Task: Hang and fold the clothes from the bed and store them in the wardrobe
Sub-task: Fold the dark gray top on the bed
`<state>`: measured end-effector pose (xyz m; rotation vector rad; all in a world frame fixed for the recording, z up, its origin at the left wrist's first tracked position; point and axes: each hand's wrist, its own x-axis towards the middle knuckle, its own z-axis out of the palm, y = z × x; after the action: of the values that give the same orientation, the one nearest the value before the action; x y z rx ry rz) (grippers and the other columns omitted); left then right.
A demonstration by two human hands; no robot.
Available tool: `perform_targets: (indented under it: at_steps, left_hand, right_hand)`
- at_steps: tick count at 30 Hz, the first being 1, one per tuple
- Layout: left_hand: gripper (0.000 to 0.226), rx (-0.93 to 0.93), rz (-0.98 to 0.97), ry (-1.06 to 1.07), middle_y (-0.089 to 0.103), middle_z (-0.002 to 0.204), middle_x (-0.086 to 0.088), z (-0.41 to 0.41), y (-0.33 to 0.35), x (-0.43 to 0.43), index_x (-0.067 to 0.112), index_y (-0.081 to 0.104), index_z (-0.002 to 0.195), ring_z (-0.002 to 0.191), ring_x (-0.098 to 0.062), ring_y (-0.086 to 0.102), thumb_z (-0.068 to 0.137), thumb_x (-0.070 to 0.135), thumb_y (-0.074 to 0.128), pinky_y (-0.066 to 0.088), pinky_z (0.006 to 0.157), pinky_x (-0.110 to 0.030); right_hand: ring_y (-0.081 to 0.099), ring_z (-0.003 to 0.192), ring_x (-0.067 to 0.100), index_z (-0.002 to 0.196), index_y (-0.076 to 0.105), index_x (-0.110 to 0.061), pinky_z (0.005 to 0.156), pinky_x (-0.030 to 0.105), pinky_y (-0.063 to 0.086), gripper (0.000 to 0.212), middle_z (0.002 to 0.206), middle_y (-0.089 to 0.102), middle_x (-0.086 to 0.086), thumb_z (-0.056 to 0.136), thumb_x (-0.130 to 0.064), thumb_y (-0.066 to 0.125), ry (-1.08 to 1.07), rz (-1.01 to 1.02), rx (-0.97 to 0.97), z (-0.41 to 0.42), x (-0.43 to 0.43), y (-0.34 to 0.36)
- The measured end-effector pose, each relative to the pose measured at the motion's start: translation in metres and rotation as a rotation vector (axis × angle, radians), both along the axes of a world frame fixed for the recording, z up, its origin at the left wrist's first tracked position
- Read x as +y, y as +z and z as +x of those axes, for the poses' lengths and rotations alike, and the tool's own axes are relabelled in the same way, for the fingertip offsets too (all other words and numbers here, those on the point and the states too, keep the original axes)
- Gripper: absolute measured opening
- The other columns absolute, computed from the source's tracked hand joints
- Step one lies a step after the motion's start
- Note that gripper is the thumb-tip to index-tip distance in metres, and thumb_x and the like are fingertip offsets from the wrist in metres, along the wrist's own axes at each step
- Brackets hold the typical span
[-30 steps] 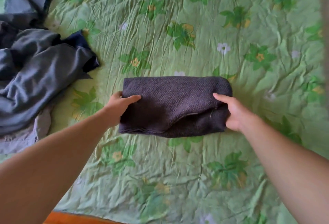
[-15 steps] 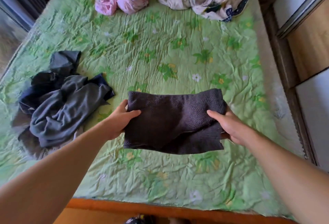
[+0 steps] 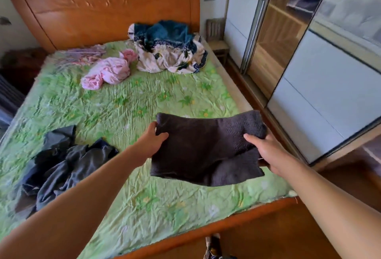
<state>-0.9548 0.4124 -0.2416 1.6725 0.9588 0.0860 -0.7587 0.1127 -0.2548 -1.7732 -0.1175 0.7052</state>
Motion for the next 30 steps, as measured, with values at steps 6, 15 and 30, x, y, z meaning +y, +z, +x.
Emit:
perform_targets:
  at_steps: [6, 15, 30]
  left_hand:
    - [0.029, -0.027, 0.091, -0.153, 0.062, 0.103, 0.0, 0.035, 0.054, -0.081, 0.036, 0.043, 0.12, 0.087, -0.02, 0.067, 0.098, 0.03, 0.06, 0.056, 0.054, -0.03]
    - [0.033, -0.089, 0.332, -0.387, 0.058, 0.116, -0.008, 0.159, 0.093, -0.242, 0.023, 0.047, 0.13, 0.089, -0.017, 0.058, 0.098, 0.027, 0.057, 0.044, 0.068, -0.028]
    - [0.047, 0.016, 0.388, -0.415, 0.057, 0.13, -0.016, 0.334, 0.086, -0.39, 0.012, 0.042, 0.141, 0.117, -0.034, 0.055, 0.097, 0.024, 0.056, 0.043, 0.093, -0.039]
  right_hand:
    - [0.07, 0.099, 0.025, 0.125, 0.055, -0.038, 0.077, 0.048, 0.061, 0.041, 0.117, 0.069, -0.001, 0.089, -0.035, 0.074, -0.139, -0.019, -0.063, -0.01, -0.1, 0.052]
    - [0.06, 0.115, 0.027, 0.143, 0.045, -0.032, 0.098, 0.05, 0.052, 0.059, 0.13, 0.061, 0.001, 0.091, -0.04, 0.072, -0.357, -0.009, -0.146, 0.04, -0.276, 0.086]
    - [0.063, 0.105, 0.02, 0.14, 0.047, -0.035, 0.085, 0.043, 0.057, 0.06, 0.122, 0.063, -0.005, 0.086, -0.048, 0.072, -0.27, -0.079, -0.13, 0.226, -0.417, 0.095]
